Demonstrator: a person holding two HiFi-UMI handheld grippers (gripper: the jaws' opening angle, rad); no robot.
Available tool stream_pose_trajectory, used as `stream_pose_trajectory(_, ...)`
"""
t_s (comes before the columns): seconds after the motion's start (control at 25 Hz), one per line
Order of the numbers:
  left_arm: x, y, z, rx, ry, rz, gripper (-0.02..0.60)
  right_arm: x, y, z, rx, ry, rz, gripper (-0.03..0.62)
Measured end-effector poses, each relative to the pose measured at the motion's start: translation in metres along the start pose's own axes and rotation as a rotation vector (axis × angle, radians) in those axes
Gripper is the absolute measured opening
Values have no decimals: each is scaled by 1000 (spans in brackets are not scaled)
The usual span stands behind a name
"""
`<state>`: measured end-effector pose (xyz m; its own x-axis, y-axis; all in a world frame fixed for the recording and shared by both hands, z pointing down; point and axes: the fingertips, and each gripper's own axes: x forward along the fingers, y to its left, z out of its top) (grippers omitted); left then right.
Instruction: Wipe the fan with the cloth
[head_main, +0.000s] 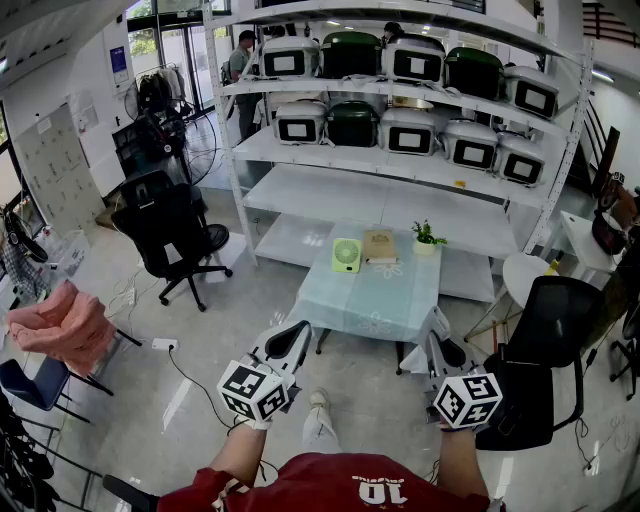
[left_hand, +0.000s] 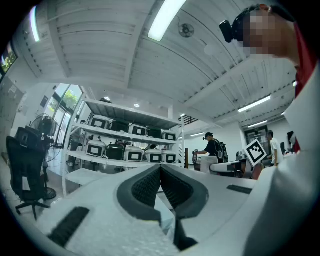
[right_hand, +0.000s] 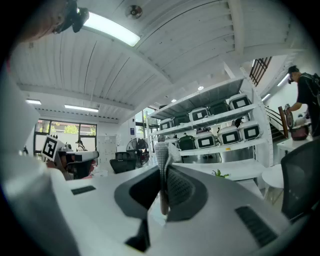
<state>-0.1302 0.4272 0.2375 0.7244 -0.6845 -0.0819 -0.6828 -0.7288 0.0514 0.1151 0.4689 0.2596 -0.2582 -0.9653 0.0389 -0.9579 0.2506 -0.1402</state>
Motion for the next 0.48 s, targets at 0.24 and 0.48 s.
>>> stream_pose_trajectory(0.24, 2, 3, -7, -58, -8, 21, -2, 1, -6, -5, -15, 12, -16, 17)
stream_pose_trajectory(0.48, 5, 0, -8, -55, -12, 16, -2, 2, -8, -6, -21, 15, -21, 17)
